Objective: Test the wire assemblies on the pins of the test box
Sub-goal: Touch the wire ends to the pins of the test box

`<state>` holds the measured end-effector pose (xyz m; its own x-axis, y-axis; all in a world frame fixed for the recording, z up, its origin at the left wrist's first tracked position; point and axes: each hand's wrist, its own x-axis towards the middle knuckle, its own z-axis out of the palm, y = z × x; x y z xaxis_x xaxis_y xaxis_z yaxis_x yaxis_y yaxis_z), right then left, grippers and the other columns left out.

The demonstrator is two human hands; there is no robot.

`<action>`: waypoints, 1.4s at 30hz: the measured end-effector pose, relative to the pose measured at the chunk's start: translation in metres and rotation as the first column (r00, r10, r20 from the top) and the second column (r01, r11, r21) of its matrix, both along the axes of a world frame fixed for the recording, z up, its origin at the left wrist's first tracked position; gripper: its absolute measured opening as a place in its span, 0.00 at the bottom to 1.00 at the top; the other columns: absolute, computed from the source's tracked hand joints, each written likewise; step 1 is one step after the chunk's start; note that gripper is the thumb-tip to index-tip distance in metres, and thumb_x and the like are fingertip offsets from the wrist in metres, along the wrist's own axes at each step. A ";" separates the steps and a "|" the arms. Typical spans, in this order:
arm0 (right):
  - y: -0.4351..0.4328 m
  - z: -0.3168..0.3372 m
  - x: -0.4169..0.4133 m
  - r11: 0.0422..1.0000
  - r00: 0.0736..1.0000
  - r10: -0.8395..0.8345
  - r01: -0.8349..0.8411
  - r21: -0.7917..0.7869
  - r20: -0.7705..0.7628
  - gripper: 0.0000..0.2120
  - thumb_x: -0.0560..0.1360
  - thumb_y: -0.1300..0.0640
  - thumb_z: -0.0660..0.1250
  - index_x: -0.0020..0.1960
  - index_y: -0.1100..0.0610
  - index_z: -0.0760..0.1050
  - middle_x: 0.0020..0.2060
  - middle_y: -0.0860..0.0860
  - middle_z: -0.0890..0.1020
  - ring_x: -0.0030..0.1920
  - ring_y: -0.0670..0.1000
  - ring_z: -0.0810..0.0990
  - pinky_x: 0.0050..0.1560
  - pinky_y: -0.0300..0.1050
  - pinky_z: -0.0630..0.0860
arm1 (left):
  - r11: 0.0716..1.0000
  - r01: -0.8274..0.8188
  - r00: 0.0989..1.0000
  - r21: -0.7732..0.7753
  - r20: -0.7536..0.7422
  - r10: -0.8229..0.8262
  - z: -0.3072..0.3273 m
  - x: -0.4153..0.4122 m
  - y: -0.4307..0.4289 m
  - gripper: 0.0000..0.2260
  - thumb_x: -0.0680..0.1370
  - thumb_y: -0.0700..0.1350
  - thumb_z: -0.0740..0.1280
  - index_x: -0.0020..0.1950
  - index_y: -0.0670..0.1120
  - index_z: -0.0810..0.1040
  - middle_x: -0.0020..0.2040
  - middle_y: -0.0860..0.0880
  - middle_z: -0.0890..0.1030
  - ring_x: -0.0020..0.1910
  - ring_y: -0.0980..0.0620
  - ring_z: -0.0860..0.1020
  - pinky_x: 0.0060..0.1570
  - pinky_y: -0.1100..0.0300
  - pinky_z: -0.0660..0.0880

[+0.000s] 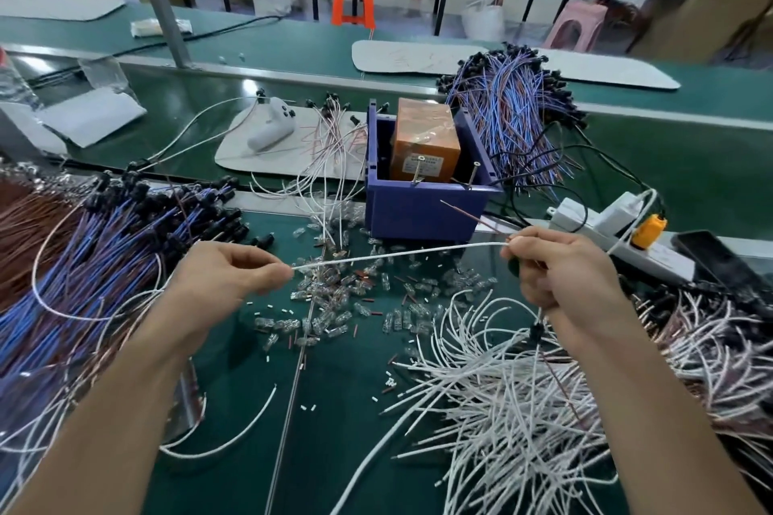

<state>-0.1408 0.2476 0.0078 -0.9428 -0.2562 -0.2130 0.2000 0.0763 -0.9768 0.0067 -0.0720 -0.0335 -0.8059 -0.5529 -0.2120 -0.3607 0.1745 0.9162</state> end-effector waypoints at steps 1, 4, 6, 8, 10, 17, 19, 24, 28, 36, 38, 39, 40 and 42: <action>-0.002 -0.001 0.001 1.000 1.000 -0.005 0.005 -0.002 0.006 0.13 0.79 0.67 0.64 0.37 0.62 0.78 0.21 0.47 0.69 0.20 0.44 0.58 0.23 0.37 0.53 | 0.999 -0.049 0.999 -0.006 0.006 0.049 -0.002 0.000 -0.001 0.05 0.67 0.43 0.82 0.39 0.46 0.88 0.37 0.45 0.87 0.35 0.52 0.82 0.45 0.58 0.80; -0.005 -0.003 0.001 0.999 0.999 -0.048 0.048 -0.008 0.013 0.14 0.79 0.66 0.65 0.35 0.60 0.79 0.20 0.48 0.64 0.21 0.46 0.55 0.26 0.42 0.50 | 0.990 -0.093 0.992 0.105 -0.071 0.100 -0.005 0.001 0.003 0.02 0.67 0.42 0.80 0.36 0.46 0.88 0.35 0.45 0.86 0.32 0.54 0.82 0.38 0.64 0.80; -0.003 -0.002 -0.001 0.996 0.996 -0.084 0.084 0.002 0.015 0.14 0.79 0.65 0.65 0.35 0.60 0.79 0.21 0.49 0.63 0.21 0.46 0.54 0.27 0.42 0.50 | 0.933 -0.050 0.974 0.357 -0.188 0.124 -0.006 0.003 0.004 0.05 0.69 0.39 0.74 0.36 0.46 0.89 0.34 0.46 0.86 0.32 0.55 0.84 0.37 0.67 0.81; 0.000 -0.001 -0.003 0.995 0.995 -0.099 0.098 0.017 0.008 0.13 0.79 0.65 0.65 0.36 0.61 0.79 0.21 0.49 0.63 0.22 0.47 0.54 0.27 0.41 0.50 | 0.828 0.021 0.953 0.561 -0.261 0.152 -0.008 0.006 0.002 0.09 0.72 0.37 0.69 0.39 0.46 0.89 0.36 0.46 0.87 0.34 0.54 0.85 0.39 0.65 0.82; 0.001 -0.001 -0.004 0.996 0.995 -0.094 0.094 -0.001 0.015 0.13 0.79 0.65 0.64 0.37 0.62 0.78 0.20 0.48 0.62 0.21 0.47 0.54 0.28 0.43 0.48 | 0.765 0.076 0.947 0.640 -0.287 0.147 -0.009 0.008 -0.001 0.10 0.72 0.37 0.67 0.42 0.45 0.89 0.37 0.45 0.87 0.34 0.53 0.86 0.41 0.63 0.83; 0.013 0.001 -0.006 0.985 0.991 -0.080 0.096 -0.146 0.110 0.13 0.80 0.64 0.62 0.37 0.63 0.76 0.21 0.49 0.59 0.21 0.47 0.52 0.25 0.43 0.50 | 0.935 -0.022 0.952 0.353 -0.278 0.127 -0.010 0.000 0.008 0.05 0.76 0.38 0.69 0.49 0.39 0.82 0.33 0.46 0.85 0.32 0.54 0.83 0.38 0.65 0.82; 0.022 0.004 -0.009 0.980 0.991 -0.102 0.116 -0.162 0.087 0.12 0.79 0.64 0.61 0.37 0.63 0.75 0.19 0.48 0.60 0.19 0.46 0.53 0.25 0.42 0.49 | 0.967 -0.089 0.948 0.239 -0.277 0.156 -0.012 0.001 0.004 0.04 0.78 0.33 0.69 0.47 0.38 0.83 0.32 0.47 0.84 0.30 0.54 0.81 0.37 0.66 0.82; 0.043 0.018 -0.012 0.980 0.997 -0.080 0.078 -0.182 -0.003 0.11 0.80 0.66 0.60 0.39 0.64 0.74 0.19 0.47 0.59 0.19 0.45 0.53 0.22 0.38 0.51 | 0.990 -0.135 0.979 0.034 -0.148 0.139 -0.008 0.004 -0.002 0.09 0.78 0.41 0.73 0.39 0.46 0.87 0.28 0.47 0.83 0.24 0.56 0.77 0.33 0.64 0.77; 0.037 0.021 -0.007 0.963 0.998 -0.058 0.054 -0.262 -0.007 0.11 0.79 0.65 0.60 0.39 0.63 0.74 0.20 0.48 0.58 0.19 0.45 0.53 0.24 0.39 0.50 | 0.947 -0.133 0.991 -0.292 -0.026 0.131 -0.001 0.008 0.022 0.10 0.69 0.67 0.73 0.38 0.63 0.86 0.33 0.59 0.85 0.35 0.61 0.81 0.40 0.60 0.73; 0.021 0.018 0.004 0.963 0.997 0.079 -0.080 -0.257 -0.013 0.09 0.73 0.61 0.66 0.36 0.59 0.80 0.21 0.49 0.62 0.20 0.46 0.56 0.23 0.40 0.52 | 0.785 0.183 0.979 0.592 -0.185 -0.088 0.004 -0.017 0.089 0.15 0.79 0.54 0.67 0.57 0.47 0.86 0.33 0.46 0.80 0.25 0.55 0.73 0.23 0.67 0.69; 0.018 0.017 0.005 0.985 0.997 0.080 -0.082 -0.149 -0.020 0.15 0.77 0.66 0.64 0.34 0.58 0.81 0.23 0.51 0.65 0.21 0.45 0.57 0.23 0.38 0.53 | 0.596 0.085 0.972 0.799 -0.198 0.127 0.005 -0.028 0.093 0.12 0.83 0.47 0.65 0.57 0.43 0.85 0.34 0.48 0.78 0.26 0.56 0.73 0.22 0.68 0.70; 0.015 0.017 0.007 0.993 0.996 0.080 -0.082 -0.083 -0.028 0.17 0.79 0.67 0.64 0.33 0.58 0.81 0.25 0.53 0.67 0.21 0.44 0.58 0.22 0.37 0.54 | 0.519 0.060 0.955 0.852 -0.201 0.218 0.006 -0.032 0.091 0.11 0.83 0.45 0.64 0.56 0.42 0.84 0.34 0.48 0.78 0.27 0.57 0.73 0.23 0.68 0.70; 0.011 0.018 0.009 0.996 0.995 0.086 -0.086 -0.011 -0.046 0.18 0.79 0.68 0.64 0.33 0.57 0.81 0.28 0.55 0.69 0.21 0.44 0.59 0.21 0.35 0.55 | 0.462 0.051 0.935 0.885 -0.205 0.289 0.007 -0.036 0.088 0.10 0.82 0.44 0.65 0.54 0.42 0.84 0.35 0.49 0.78 0.27 0.57 0.73 0.23 0.68 0.70; 0.004 0.019 0.016 0.990 0.990 0.111 -0.103 0.098 -0.085 0.19 0.79 0.69 0.65 0.32 0.56 0.82 0.30 0.56 0.74 0.22 0.43 0.61 0.22 0.34 0.56 | 0.449 0.032 0.924 0.893 -0.198 0.328 0.010 -0.040 0.082 0.07 0.78 0.45 0.68 0.49 0.43 0.84 0.35 0.49 0.79 0.27 0.58 0.74 0.23 0.69 0.71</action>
